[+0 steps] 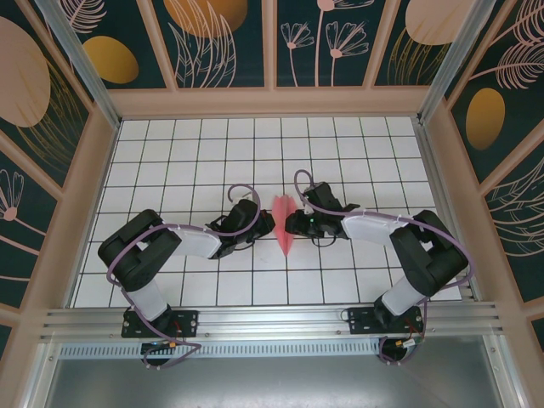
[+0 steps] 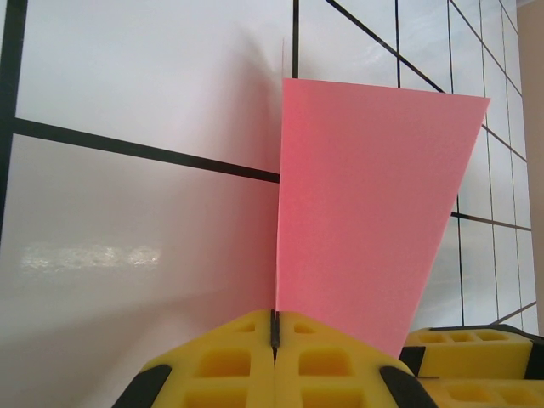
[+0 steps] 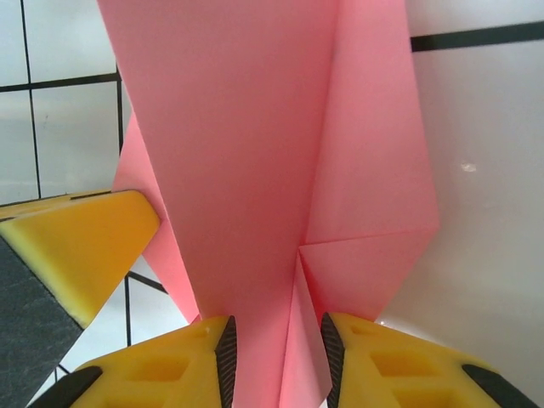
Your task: Fold a paper plane with a square sheet of paper (pick it up from the middle)
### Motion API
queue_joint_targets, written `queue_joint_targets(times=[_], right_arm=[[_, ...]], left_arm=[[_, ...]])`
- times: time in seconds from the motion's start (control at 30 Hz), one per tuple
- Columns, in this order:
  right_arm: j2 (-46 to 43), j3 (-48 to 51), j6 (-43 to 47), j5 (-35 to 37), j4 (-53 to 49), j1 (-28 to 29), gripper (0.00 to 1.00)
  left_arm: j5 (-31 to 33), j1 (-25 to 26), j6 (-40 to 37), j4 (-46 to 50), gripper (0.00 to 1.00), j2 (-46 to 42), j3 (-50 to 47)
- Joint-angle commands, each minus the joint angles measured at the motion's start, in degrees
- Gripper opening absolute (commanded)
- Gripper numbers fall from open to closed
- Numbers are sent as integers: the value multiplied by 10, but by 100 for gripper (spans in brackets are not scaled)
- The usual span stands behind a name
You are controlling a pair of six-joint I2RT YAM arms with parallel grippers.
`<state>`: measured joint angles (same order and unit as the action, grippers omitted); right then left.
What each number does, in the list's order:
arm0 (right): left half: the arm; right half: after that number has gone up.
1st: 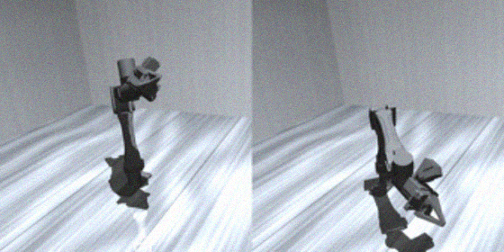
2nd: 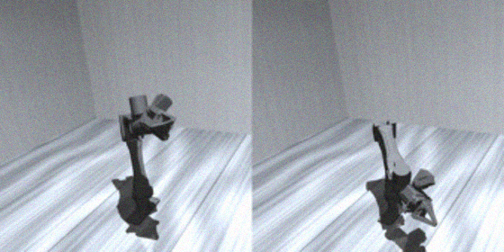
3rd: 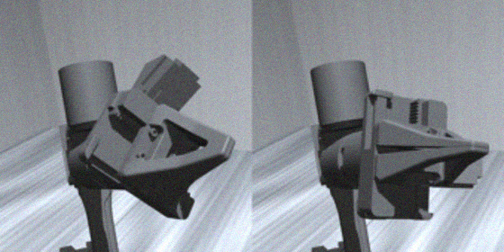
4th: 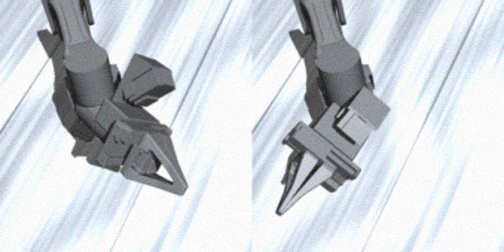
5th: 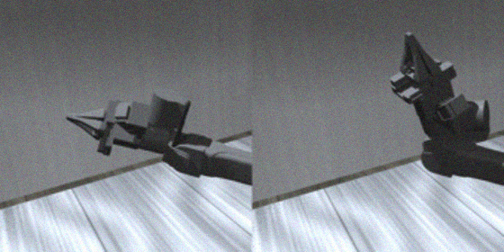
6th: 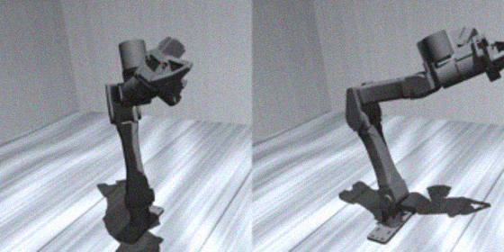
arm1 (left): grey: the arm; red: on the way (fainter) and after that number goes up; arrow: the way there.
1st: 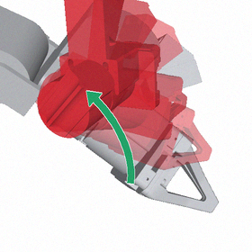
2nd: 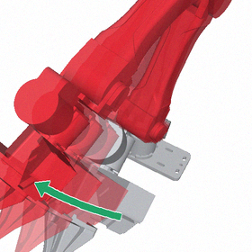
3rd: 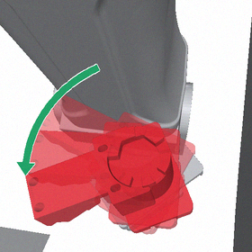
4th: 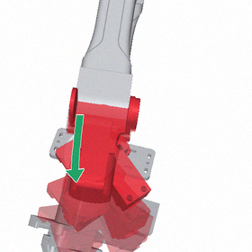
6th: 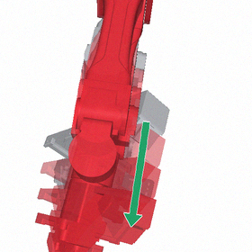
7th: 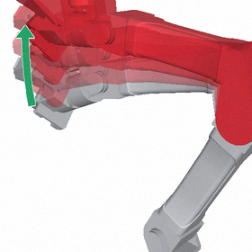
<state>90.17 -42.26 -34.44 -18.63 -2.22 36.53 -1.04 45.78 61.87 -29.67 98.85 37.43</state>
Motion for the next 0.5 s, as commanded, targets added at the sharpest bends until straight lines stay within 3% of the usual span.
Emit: queue_joint_targets(times=[0.0,0.2,0.47], right_arm=[[10,-12,-2,-23,-2,14,39],[-1,0,-12,-21,16,29,48],[15,-9,-18,2,11,35,42]], left_arm=[[-3,3,-2,-7,0,7,-1],[-5,3,-2,-8,0,7,-1],[-9,3,-1,-13,0,8,-2]])
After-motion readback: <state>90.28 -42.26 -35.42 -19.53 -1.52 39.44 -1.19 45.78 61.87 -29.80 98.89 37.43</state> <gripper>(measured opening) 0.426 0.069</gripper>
